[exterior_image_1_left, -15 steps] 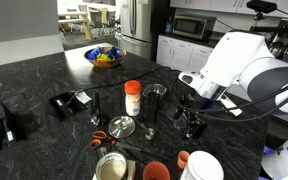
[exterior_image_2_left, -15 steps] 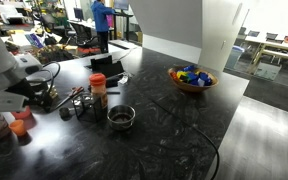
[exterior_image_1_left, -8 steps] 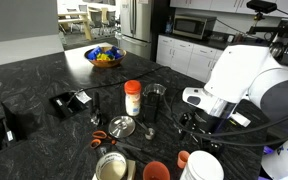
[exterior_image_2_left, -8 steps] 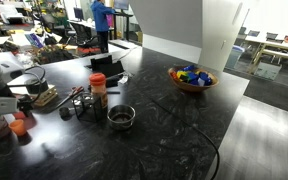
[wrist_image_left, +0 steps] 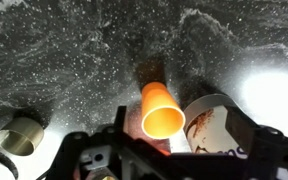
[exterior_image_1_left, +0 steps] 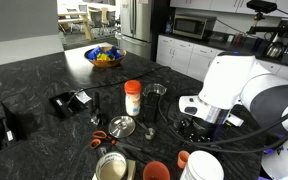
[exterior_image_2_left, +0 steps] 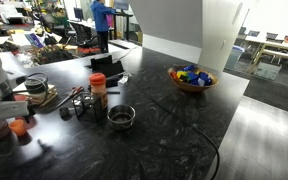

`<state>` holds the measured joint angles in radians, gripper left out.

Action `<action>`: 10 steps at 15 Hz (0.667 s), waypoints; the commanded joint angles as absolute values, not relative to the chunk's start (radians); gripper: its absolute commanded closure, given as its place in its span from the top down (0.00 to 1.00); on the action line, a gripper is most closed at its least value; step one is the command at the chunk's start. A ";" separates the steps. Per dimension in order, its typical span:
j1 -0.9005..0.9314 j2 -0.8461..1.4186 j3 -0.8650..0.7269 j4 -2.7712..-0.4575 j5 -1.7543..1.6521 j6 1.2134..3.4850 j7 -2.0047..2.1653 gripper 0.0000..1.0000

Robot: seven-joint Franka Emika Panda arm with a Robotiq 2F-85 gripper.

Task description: Put the orange cup inside the red cup

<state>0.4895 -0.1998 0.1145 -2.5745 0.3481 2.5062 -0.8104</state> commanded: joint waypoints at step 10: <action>0.410 -0.055 0.197 -2.504 0.315 2.542 -0.821 0.82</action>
<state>0.4565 -0.0849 0.1596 -2.5278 0.3392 2.5206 -0.8367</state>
